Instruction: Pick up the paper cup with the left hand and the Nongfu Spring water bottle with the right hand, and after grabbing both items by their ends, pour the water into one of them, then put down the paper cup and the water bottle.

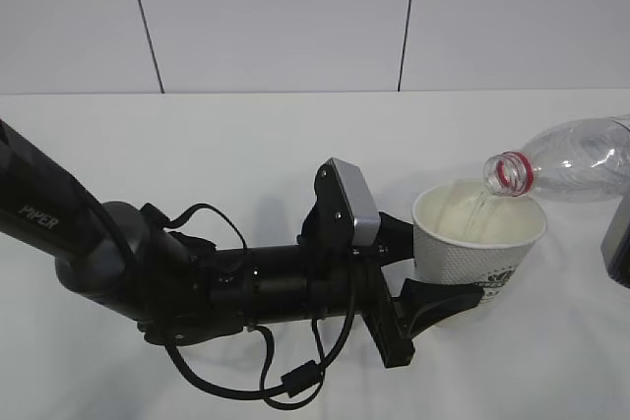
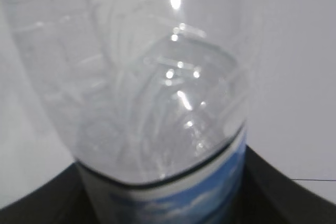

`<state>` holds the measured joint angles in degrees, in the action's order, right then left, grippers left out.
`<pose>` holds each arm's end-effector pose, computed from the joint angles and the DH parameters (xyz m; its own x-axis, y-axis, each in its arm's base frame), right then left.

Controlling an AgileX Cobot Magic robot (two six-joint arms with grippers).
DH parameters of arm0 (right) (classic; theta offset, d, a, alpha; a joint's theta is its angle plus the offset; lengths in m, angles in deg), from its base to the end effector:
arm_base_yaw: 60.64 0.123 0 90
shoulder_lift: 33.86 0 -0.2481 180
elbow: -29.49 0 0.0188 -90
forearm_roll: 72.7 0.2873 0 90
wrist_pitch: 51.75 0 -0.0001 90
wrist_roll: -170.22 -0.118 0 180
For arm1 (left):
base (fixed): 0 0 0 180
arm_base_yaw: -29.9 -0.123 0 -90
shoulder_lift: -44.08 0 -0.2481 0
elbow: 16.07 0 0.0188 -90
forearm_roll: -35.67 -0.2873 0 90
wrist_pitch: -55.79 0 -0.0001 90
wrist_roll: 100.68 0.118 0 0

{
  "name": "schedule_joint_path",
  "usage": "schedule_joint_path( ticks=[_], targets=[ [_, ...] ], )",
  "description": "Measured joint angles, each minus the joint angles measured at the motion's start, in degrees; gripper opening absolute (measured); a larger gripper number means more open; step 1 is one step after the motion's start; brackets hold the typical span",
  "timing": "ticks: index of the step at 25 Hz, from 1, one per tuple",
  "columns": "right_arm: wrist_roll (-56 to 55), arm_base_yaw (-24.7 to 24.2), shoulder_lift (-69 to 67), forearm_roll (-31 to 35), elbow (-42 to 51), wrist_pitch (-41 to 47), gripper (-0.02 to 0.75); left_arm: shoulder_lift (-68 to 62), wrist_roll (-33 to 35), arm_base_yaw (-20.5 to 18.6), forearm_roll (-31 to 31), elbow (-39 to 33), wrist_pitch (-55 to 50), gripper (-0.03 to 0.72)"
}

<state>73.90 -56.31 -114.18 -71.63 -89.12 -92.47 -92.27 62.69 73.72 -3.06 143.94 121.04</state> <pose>0.2662 0.0187 0.1311 0.0395 -0.9920 -0.1196 -0.1966 0.1096 -0.9743 0.2483 -0.3312 0.0268 -0.0540 0.0902 -0.9945 0.9791 0.2003 -0.0350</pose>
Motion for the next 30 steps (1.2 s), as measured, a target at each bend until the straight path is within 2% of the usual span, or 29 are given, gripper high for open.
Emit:
schedule_joint_path(
  ticks=[30],
  targets=[
    [0.3,0.0,0.0,0.0,0.0,0.0,0.45,0.0,0.0,0.0,0.0,0.0,0.0,0.47]
  ],
)
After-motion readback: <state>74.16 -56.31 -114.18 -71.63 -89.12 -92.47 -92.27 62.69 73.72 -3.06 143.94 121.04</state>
